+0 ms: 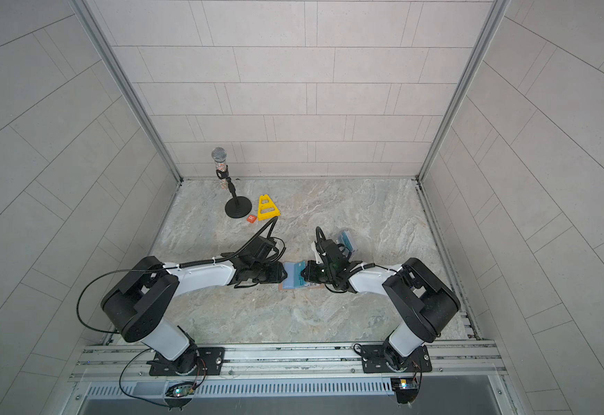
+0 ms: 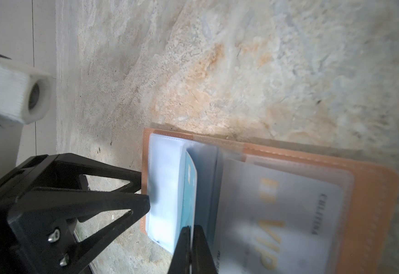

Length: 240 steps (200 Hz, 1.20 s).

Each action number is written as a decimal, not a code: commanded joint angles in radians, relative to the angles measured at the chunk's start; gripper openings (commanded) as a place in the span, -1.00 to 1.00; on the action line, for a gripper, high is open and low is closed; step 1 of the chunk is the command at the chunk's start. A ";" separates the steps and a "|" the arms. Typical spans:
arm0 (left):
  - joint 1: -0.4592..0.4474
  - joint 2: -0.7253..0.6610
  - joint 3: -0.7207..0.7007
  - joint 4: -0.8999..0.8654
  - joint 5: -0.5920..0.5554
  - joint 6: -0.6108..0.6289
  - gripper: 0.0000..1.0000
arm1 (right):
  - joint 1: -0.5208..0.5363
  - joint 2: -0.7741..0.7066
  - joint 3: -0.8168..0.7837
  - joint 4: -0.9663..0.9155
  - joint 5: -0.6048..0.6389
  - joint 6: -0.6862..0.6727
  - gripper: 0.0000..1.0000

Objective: Insert credit cards into a card holder
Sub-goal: Insert the credit card into the card slot.

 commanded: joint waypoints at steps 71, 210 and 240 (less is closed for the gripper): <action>0.004 0.032 -0.007 -0.079 -0.038 0.016 -0.13 | 0.019 0.077 -0.011 -0.104 0.042 -0.022 -0.76; 0.004 0.012 -0.008 -0.093 -0.064 0.024 -0.10 | 0.045 -0.060 0.082 -0.321 0.173 -0.106 0.04; 0.004 -0.007 -0.015 -0.063 -0.036 0.026 -0.10 | 0.048 -0.052 0.086 -0.318 0.175 -0.105 0.04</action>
